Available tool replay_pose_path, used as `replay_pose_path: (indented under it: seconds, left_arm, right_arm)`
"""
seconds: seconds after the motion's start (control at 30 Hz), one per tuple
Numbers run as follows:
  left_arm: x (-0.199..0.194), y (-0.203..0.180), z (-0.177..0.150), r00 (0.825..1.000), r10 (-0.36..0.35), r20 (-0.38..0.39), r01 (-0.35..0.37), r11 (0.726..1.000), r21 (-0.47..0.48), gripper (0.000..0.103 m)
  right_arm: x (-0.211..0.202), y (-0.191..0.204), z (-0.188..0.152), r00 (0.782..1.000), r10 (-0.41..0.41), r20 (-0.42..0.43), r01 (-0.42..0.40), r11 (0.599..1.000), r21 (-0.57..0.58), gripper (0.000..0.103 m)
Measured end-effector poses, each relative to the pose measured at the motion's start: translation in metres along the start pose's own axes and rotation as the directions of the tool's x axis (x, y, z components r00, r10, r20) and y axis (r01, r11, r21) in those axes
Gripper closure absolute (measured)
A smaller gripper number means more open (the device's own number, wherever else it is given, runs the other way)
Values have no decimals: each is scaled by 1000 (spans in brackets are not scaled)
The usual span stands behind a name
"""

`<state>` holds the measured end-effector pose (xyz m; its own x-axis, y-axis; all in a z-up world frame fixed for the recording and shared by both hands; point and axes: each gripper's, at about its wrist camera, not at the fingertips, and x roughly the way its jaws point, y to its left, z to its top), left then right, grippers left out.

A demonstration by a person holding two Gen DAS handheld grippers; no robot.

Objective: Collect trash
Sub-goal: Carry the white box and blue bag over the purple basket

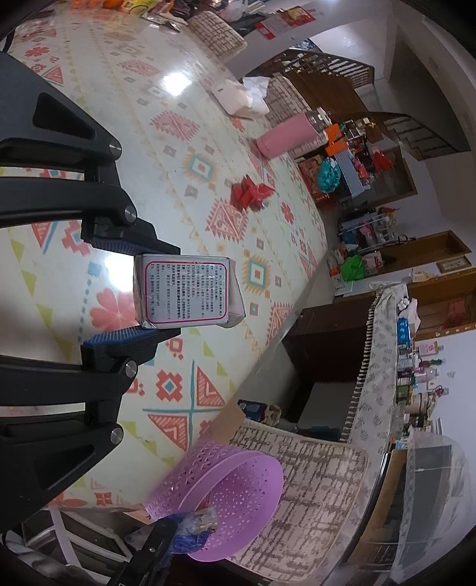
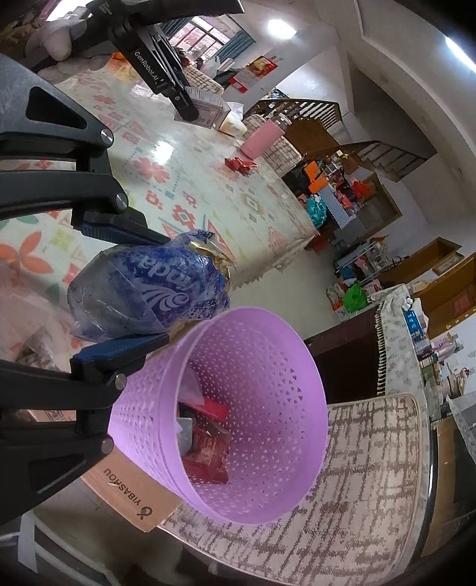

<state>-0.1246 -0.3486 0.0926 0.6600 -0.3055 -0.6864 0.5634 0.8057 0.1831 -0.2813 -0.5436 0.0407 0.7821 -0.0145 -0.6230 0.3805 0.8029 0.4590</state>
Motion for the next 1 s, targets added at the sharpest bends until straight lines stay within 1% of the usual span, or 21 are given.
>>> replay_pose_path:
  seconds: [0.37, 0.7, 1.0]
  left_arm:
    - [14, -43, 21, 999, -32, -9, 32, 997, 64, 70]
    - [23, -84, 40, 997, -74, -9, 74, 990, 116, 70]
    - [27, -108, 54, 996, -93, 1, 92, 984, 152, 70]
  right_arm:
    - [-11, -33, 16, 999, -21, 30, 20, 999, 46, 54]
    - [-20, -48, 35, 997, 6, 71, -10, 999, 52, 54]
    - [-24, -68, 47, 995, -26, 100, 17, 996, 87, 54]
